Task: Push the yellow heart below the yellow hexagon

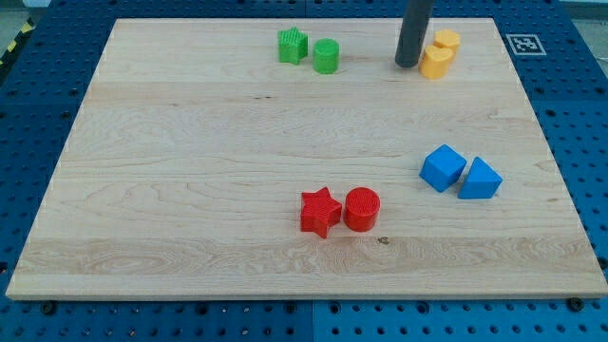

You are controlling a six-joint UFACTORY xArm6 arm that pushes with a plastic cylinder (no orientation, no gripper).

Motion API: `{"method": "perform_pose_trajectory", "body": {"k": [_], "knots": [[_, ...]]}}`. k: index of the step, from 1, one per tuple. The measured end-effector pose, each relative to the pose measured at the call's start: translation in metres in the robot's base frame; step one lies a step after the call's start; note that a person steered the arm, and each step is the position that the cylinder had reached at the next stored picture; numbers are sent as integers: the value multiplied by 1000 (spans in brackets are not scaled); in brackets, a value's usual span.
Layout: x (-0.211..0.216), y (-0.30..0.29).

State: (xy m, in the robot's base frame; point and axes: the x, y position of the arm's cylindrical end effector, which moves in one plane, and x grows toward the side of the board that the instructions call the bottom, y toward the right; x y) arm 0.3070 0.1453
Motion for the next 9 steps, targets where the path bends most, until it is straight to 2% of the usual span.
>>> {"method": "perform_pose_trajectory", "body": {"k": [1,3,9], "knots": [[30,7],[33,8],[-18,37]]}}
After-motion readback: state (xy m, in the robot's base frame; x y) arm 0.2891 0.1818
